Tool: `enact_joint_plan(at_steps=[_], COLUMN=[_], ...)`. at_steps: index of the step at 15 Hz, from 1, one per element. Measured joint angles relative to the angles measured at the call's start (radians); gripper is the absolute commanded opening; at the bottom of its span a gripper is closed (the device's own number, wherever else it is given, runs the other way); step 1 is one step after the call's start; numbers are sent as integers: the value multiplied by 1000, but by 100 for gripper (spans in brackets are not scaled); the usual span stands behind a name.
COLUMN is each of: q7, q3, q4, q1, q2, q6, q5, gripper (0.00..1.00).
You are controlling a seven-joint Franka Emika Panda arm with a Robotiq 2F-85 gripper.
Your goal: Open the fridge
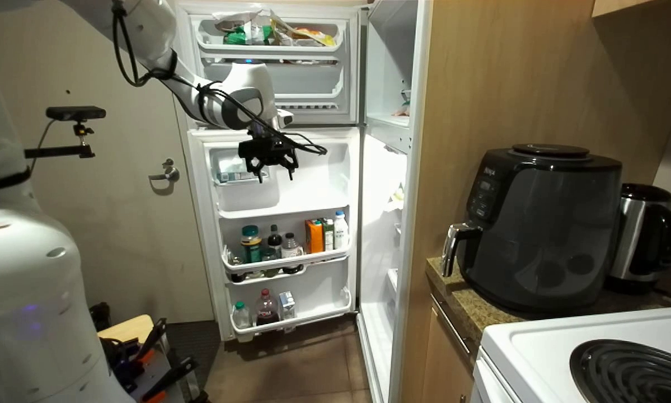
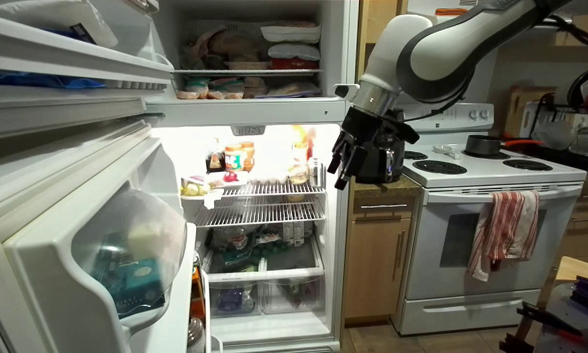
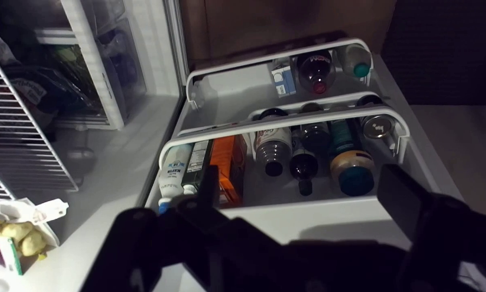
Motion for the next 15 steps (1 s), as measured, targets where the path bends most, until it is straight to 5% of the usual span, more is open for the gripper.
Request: enact_joint_plan(at_steps=[15], q7=[41], q3=[-123], q4=[-174], q1=[-38], q2=[-239], q6=[-76], q5=[-21], gripper=[100])
